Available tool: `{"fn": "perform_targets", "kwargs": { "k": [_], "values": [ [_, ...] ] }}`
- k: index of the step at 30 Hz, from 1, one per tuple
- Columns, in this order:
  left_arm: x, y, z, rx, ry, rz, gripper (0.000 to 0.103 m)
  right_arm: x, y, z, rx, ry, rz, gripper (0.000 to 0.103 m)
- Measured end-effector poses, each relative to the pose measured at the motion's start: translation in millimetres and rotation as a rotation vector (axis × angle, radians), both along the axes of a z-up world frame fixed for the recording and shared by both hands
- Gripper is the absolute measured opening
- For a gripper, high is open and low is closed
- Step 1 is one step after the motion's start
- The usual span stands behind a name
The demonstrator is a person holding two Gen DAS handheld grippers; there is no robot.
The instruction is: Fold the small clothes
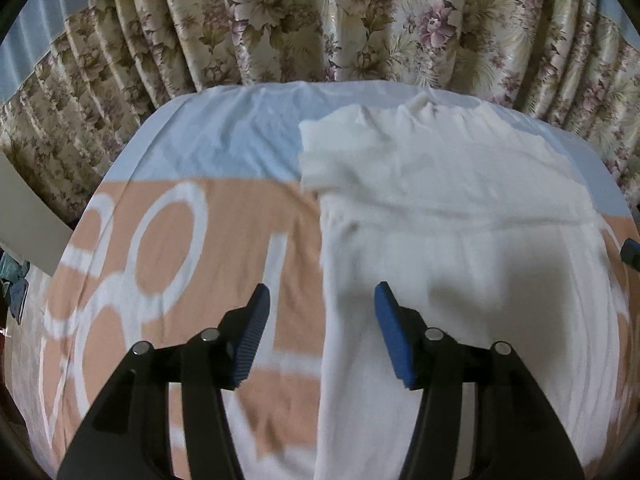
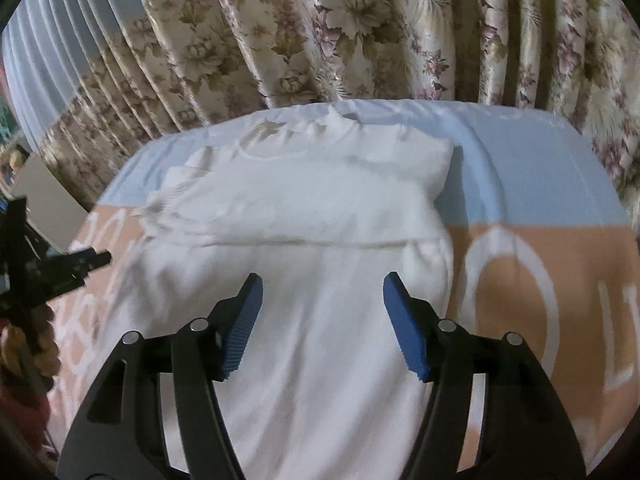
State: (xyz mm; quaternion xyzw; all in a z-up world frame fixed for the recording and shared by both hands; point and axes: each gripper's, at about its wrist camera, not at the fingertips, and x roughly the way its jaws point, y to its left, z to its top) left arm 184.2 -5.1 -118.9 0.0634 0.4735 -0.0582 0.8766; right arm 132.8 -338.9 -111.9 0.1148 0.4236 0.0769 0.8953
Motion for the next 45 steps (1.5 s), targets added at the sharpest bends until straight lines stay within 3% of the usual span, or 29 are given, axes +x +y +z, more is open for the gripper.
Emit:
{"fn": "perform_targets", "kwargs": {
  "k": [6,15,21,32,34,45],
  "values": [
    [-54.9,11.4,-0.7,-0.007,0.017,0.010,0.056,-57.2,11.1,8.8,0.057,-0.018,0.002,0.064],
    [-125.3,15.8,-0.4,0.010,-0.005,0.003,0.056,-129.7,40.2,12.3,0.006,0.008,0.008,0.068],
    [-156.2,26.6,-14.5,-0.002,0.051,0.033,0.057,-162.9,42.5,-1.0,0.014,0.039,-0.009,0.070],
    [-178.1,22.0,-29.9,0.039,0.058,0.024,0.058,-186.1,43.5,-24.1,0.025,0.109,-0.060,0.070],
    [-180.6,23.5,-30.1,0.041,0.047,0.032,0.071,-189.4,43.4,-25.9,0.033,0.113,-0.060,0.070],
    [-186.8,40.4,-44.1,0.011,0.095,0.063,0.072,-204.6,37.9,-42.1,0.028,0.152,-0.072,0.071]
  ]
}}
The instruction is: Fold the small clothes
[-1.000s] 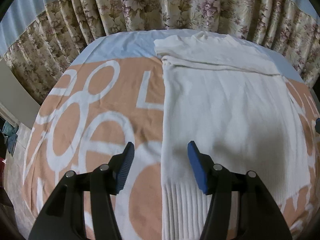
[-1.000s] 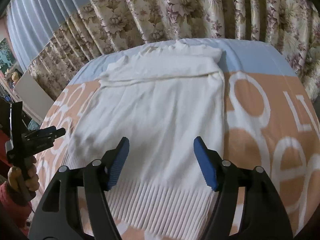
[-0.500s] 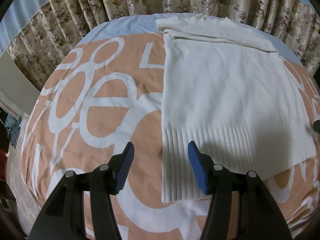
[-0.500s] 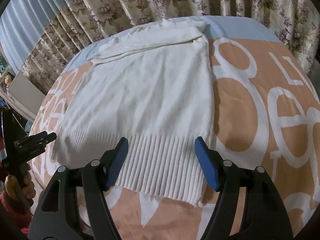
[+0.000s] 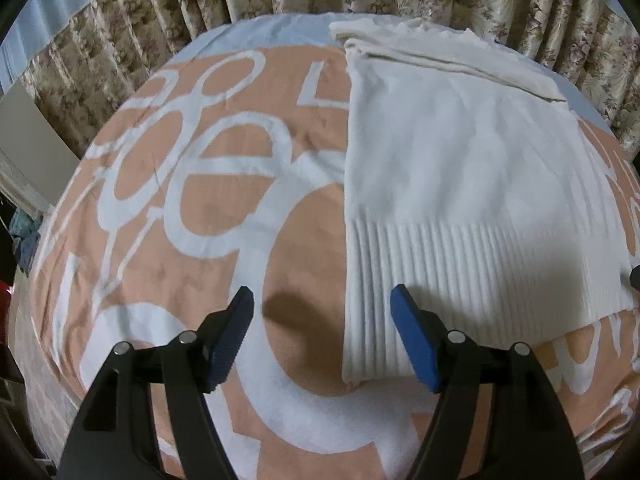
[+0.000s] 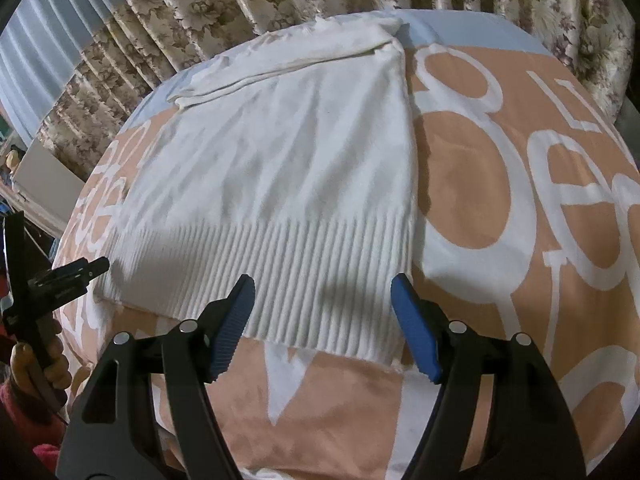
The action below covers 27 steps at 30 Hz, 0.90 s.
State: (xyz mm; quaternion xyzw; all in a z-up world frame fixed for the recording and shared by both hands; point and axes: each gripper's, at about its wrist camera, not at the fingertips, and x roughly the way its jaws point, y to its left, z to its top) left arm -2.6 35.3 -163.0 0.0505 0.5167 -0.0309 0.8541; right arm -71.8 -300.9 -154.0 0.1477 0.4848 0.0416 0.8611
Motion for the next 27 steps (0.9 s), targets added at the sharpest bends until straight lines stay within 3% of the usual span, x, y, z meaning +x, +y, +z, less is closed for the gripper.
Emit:
{"fn": "perform_targets", "kwargs": {
  "k": [18,21,23,27],
  "values": [
    [-0.9,-28.9,-5.9,-0.001,0.024,-0.087,0.072,-0.4,-14.6,-14.0,0.030,0.043,-0.048,0.071],
    [-1.3,-30.2,-5.9,0.004,0.026,-0.089,0.070,-1.2,-10.7,-14.1,0.023,0.049,-0.024,0.061],
    [-0.5,-32.4,-6.8,0.018,0.028,-0.090,0.070,0.3,-7.7,-15.7,0.027,0.062,-0.002,0.047],
    [1.2,-35.5,-5.9,0.012,0.034,-0.105,0.051,2.9,-10.5,-17.5,0.025,0.076,-0.009,0.017]
  ]
}}
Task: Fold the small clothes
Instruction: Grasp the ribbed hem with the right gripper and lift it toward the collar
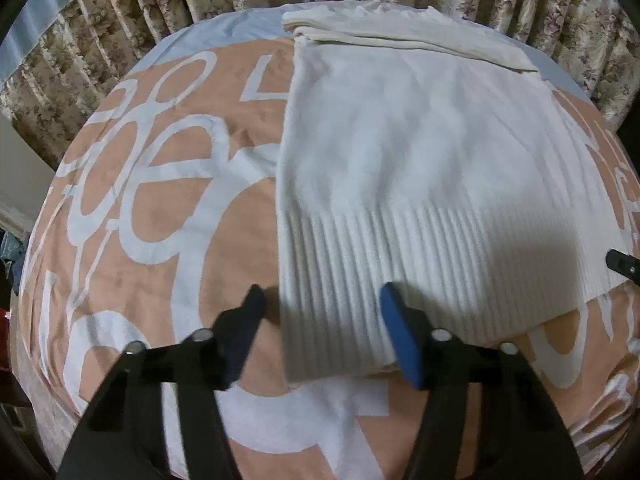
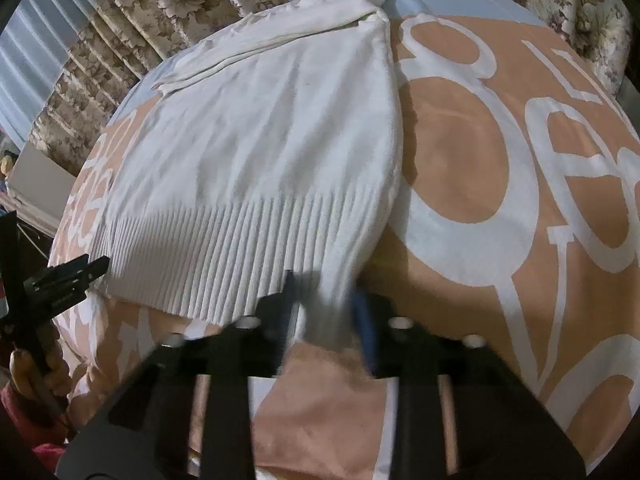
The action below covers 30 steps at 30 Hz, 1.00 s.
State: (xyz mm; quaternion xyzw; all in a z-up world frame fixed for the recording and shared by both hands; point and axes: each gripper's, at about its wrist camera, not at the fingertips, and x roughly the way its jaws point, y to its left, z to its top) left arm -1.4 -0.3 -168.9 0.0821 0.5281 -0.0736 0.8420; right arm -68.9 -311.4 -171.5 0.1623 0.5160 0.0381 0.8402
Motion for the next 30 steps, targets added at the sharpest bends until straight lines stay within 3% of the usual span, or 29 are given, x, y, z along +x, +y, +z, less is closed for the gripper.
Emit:
{"fn": "perform_targets", "kwargs": {
  "k": [1,2,7,15,23,27,30],
  "values": [
    [0.1,-1.7,1.3,0.009,-0.003,-0.005,0.042,0.9,-0.7,-0.2,0.005,0.002,0.006,0.014],
    [0.8,-3.5,2.2,0.011,-0.002,-0.013,0.040,1.2,0.2,0.3,-0.001,0.003,0.017,0.011],
    [6.3,-1.5,6.6,0.008,0.000,-0.001,0.015,5.0,6.7,9.8,-0.010,-0.014,0.059,0.009],
    [32.2,10.4,44.9,-0.043,-0.072,0.016,0.011,27.2,7.4,61.7,0.082,-0.106,0.113,0.009],
    [93.4,17.6,83.1,-0.038,-0.193,0.028,0.009,90.6,0.5,98.3,0.109,-0.192,0.136,0.009],
    [100.5,32.0,74.5,-0.067,-0.127,0.020,0.009,120.8,-2.3,109.7,0.082,-0.217,0.144,0.009],
    [88.1,40.9,51.8,-0.122,-0.028,0.013,0.015,128.7,-1.7,104.2,0.072,-0.201,0.161,0.009]
  ]
}}
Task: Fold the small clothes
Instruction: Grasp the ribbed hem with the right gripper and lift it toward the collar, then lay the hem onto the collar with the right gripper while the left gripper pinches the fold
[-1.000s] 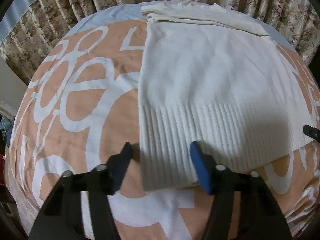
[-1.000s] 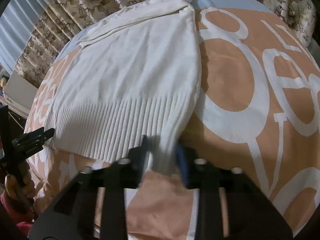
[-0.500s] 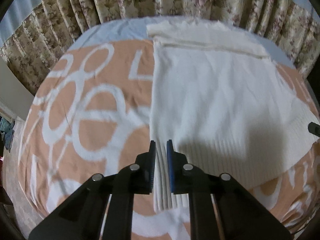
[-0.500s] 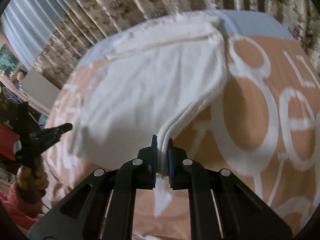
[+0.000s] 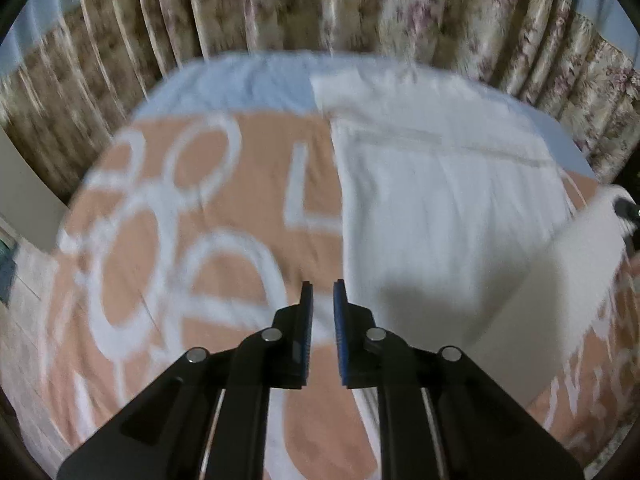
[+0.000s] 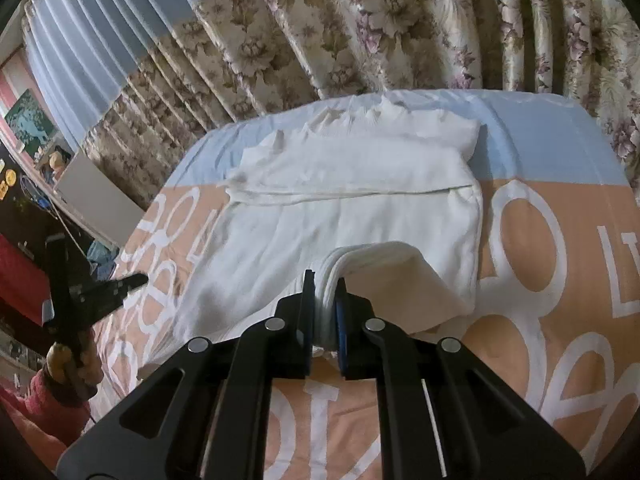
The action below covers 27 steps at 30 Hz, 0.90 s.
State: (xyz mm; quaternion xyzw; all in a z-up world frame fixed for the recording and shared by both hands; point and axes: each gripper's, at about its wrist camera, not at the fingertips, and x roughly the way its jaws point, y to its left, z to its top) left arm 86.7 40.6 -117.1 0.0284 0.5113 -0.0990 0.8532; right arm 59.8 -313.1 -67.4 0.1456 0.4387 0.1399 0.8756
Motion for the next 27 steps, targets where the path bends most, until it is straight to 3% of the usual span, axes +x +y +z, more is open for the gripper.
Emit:
{"fn": "perform_targets", "kwargs": {
  "k": [3,10,13,15,22,25,27],
  "values": [
    [-17.4,1.0,-22.7,-0.034,0.094,0.001,0.048,-2.0,0.7,-11.8,0.001,0.030,-0.003,0.009],
    [-57.0,-8.7,-34.2,-0.110,0.205,-0.015,0.067,-25.2,9.0,-24.9,-0.020,0.058,0.000,0.009],
    [-70.7,-18.3,-37.1,-0.158,0.237,-0.049,0.067,-32.2,11.0,-24.9,-0.016,0.055,0.000,0.009],
    [-75.0,-26.7,-40.1,-0.164,0.236,-0.067,0.066,-36.1,10.7,-25.1,-0.012,0.052,0.000,0.009],
    [-61.1,-28.1,-42.2,-0.157,0.223,-0.061,0.013,-43.6,7.5,-20.6,-0.013,0.028,-0.006,0.009],
    [-53.2,-30.2,-34.8,-0.140,0.177,-0.077,0.010,-44.3,3.4,-21.9,-0.009,0.029,-0.015,0.009],
    [-43.4,-35.5,-18.3,-0.092,0.087,-0.101,0.009,-42.9,2.3,-19.9,-0.012,0.022,-0.016,0.009]
  ]
}}
